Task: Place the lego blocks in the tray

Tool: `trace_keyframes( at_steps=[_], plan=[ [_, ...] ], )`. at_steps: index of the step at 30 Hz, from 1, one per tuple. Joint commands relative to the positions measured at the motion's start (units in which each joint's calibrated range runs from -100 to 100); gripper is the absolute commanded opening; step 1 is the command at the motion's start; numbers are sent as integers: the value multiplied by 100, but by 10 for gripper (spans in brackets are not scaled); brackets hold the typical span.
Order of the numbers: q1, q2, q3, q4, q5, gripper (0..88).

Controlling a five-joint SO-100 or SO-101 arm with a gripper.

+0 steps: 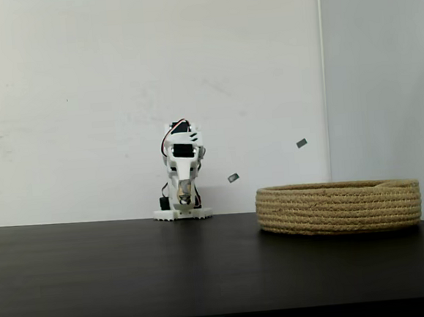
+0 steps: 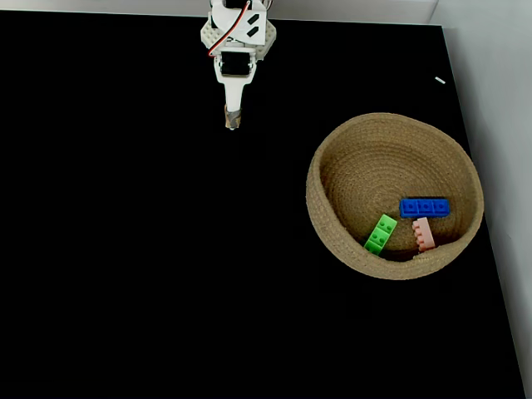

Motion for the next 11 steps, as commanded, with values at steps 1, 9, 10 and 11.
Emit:
trace_keyframes(
  at_steps=[1, 9, 10, 11],
  plan=[
    [76, -58, -33, 9, 10, 0],
    [68, -58, -33, 9, 0, 0],
    [68, -58, -33, 9, 5, 0],
    [68, -58, -33, 9, 10, 0]
  ],
)
